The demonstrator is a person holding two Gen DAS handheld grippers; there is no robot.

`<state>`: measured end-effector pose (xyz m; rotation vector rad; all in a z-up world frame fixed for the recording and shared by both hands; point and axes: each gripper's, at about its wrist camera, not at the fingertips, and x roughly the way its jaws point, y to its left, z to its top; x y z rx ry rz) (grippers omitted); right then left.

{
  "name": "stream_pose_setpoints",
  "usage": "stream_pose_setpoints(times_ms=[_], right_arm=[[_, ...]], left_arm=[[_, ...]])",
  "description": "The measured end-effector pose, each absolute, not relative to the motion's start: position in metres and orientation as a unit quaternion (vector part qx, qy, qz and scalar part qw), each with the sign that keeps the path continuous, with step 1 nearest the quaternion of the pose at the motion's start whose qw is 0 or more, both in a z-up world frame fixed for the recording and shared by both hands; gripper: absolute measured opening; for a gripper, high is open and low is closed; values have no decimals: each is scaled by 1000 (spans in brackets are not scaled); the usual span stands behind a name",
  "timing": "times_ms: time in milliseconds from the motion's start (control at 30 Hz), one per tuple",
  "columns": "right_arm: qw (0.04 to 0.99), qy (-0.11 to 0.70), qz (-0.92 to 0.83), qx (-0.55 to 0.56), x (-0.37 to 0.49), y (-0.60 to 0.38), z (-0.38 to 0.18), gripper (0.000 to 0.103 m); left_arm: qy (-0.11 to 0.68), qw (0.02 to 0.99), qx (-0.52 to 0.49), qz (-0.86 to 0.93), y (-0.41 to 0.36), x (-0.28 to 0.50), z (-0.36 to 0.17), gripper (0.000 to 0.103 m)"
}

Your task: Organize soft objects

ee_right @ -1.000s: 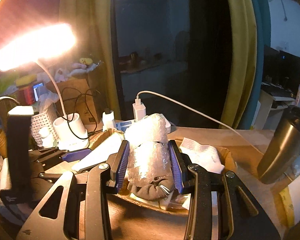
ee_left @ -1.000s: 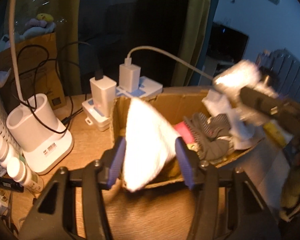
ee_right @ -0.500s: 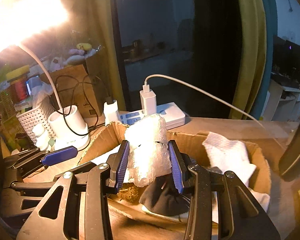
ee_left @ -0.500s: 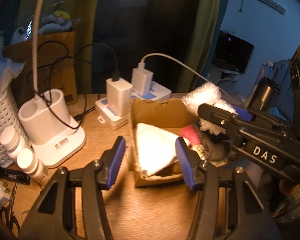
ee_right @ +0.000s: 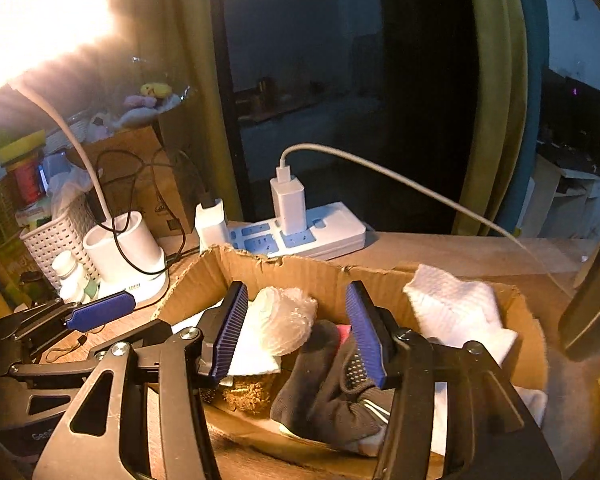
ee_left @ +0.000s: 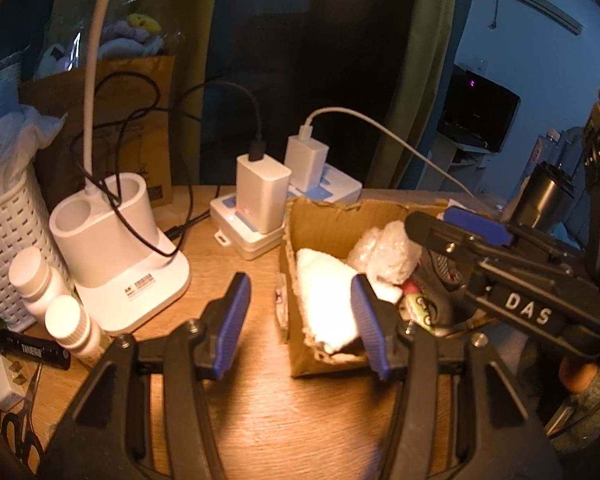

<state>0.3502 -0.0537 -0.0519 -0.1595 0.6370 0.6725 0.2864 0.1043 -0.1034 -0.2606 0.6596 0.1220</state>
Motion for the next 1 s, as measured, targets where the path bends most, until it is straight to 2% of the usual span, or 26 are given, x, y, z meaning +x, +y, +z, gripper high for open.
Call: stream_pose_setpoints(times_ms=[633,767,1000], right_arm=[[915,268,292,-73,291,-106,-5,55],[919,260,287,-72,277,-116,2,55],[925,247,280,-66,252,-134,14,55]], left_arm=[[267,958,-95,48,76,246,-58,56],[257,961,-92,45,68,233,-49,66],[237,967,-86,34,52,212,-32,68]])
